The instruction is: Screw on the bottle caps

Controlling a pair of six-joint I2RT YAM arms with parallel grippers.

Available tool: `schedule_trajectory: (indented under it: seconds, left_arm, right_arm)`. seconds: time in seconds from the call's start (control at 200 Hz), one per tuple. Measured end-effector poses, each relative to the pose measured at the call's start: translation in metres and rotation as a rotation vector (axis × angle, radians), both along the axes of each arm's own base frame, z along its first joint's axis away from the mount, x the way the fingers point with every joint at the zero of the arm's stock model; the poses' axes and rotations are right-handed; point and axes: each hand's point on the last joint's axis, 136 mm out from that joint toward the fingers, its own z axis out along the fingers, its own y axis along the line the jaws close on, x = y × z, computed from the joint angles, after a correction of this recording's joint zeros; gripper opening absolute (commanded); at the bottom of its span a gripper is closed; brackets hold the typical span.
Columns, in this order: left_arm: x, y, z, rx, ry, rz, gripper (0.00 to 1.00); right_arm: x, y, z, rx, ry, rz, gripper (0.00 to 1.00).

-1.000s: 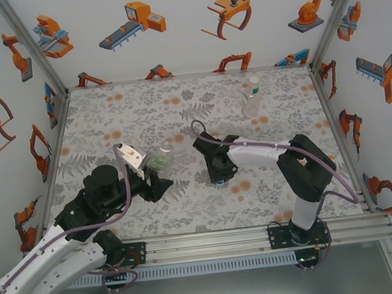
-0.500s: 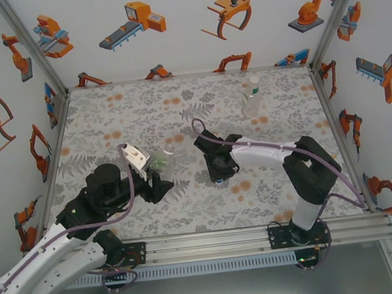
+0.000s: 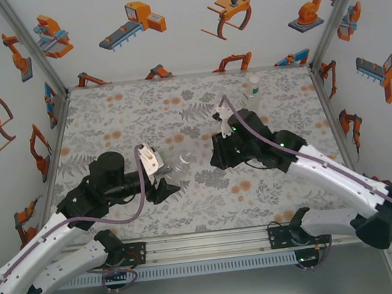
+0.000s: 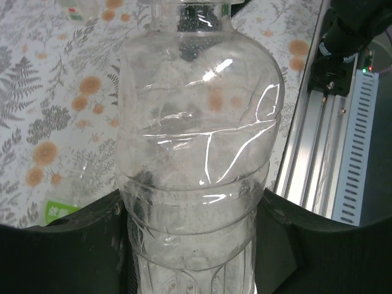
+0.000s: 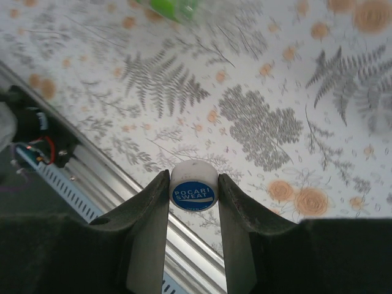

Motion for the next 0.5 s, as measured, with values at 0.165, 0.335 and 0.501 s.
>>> schedule_trajectory:
  seconds: [0.165,0.335,0.501]
  left_arm:
    - [-0.006,-0.007,-0.003,0.054,-0.032,-0.086,0.0]
    - [-0.017,-0.013,-0.007,0.111,-0.047,-0.17,0.0]
    - [-0.028,-0.019,-0.009,0.142,-0.061,-0.231,0.0]
  right_arm:
    - [-0.034,-0.005,0.063,0.146,-0.174,0.174,0.04]
    - [-0.07,0.002,0.109,0.231,-0.314,0.41,0.0]
    - [-0.096,0.007,0.138,0.273,-0.446,0.607,0.0]
